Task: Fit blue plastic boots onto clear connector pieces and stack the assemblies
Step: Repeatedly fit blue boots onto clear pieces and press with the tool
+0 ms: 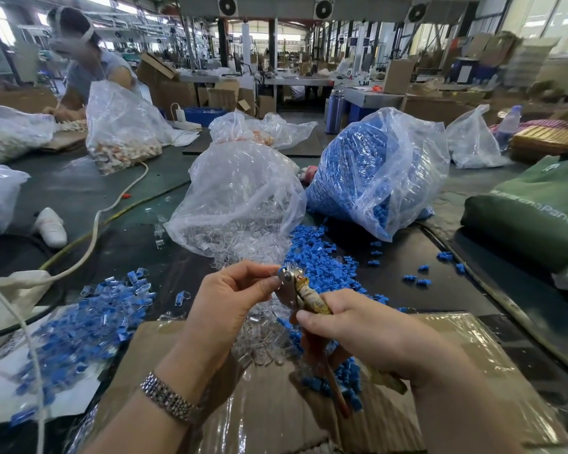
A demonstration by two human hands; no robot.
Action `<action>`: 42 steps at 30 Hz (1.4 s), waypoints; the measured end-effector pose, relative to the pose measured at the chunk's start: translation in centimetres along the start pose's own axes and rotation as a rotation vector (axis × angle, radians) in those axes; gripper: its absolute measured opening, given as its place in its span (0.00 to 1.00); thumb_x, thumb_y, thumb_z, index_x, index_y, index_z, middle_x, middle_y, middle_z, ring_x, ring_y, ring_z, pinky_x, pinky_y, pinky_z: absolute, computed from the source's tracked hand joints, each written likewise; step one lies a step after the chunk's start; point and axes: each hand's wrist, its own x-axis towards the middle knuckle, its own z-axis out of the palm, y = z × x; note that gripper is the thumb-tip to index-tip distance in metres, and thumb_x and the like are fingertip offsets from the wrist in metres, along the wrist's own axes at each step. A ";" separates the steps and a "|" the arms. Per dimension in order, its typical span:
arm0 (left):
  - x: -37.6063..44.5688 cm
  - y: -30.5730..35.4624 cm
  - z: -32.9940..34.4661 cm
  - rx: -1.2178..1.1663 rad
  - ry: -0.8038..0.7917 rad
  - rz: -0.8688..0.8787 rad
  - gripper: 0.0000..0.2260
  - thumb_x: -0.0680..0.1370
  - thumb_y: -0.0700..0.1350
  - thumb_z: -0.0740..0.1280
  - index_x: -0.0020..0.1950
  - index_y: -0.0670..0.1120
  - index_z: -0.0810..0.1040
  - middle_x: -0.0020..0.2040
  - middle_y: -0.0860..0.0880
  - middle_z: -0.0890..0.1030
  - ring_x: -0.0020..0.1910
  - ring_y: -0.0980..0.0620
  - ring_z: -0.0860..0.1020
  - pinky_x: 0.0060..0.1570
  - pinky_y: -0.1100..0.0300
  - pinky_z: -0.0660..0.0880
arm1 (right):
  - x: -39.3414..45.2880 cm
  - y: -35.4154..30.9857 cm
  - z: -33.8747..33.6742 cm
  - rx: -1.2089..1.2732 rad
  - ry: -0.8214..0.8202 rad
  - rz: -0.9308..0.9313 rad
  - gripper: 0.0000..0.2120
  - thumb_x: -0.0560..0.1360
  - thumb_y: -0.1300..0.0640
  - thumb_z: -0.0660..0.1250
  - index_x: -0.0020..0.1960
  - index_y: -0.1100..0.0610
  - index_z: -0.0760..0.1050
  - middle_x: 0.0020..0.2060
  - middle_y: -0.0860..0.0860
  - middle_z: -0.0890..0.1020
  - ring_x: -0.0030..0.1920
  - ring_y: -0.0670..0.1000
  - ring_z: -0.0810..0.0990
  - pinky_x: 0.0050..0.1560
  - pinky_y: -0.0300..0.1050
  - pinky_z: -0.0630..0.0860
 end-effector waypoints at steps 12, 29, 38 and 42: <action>0.3 -0.8 -0.7 0.004 0.016 0.020 0.09 0.70 0.47 0.75 0.49 0.52 0.88 0.47 0.47 0.88 0.47 0.51 0.85 0.49 0.61 0.81 | 0.3 -1.1 1.2 0.031 0.078 0.037 0.17 0.83 0.46 0.63 0.45 0.59 0.75 0.36 0.57 0.78 0.38 0.58 0.78 0.53 0.70 0.78; 0.6 -0.5 -1.5 -0.263 -0.111 -0.138 0.10 0.74 0.40 0.70 0.55 0.47 0.85 0.50 0.41 0.84 0.51 0.46 0.84 0.50 0.59 0.81 | 0.9 2.5 -3.2 -0.652 0.594 0.465 0.19 0.80 0.40 0.61 0.59 0.55 0.73 0.57 0.54 0.75 0.57 0.58 0.78 0.53 0.51 0.75; 0.3 -0.3 -1.3 -0.139 -0.114 -0.105 0.09 0.71 0.42 0.72 0.50 0.48 0.87 0.52 0.41 0.86 0.54 0.45 0.84 0.50 0.60 0.81 | 1.7 3.1 -2.9 -0.722 0.543 0.529 0.29 0.76 0.32 0.65 0.64 0.54 0.72 0.61 0.55 0.75 0.63 0.58 0.74 0.63 0.57 0.75; 0.2 -0.2 -1.4 -0.109 -0.130 -0.141 0.09 0.73 0.43 0.71 0.51 0.48 0.87 0.52 0.42 0.86 0.54 0.45 0.84 0.52 0.58 0.81 | 1.9 2.8 -2.7 -0.745 0.649 0.368 0.26 0.78 0.36 0.66 0.68 0.50 0.70 0.64 0.52 0.72 0.67 0.56 0.70 0.66 0.57 0.72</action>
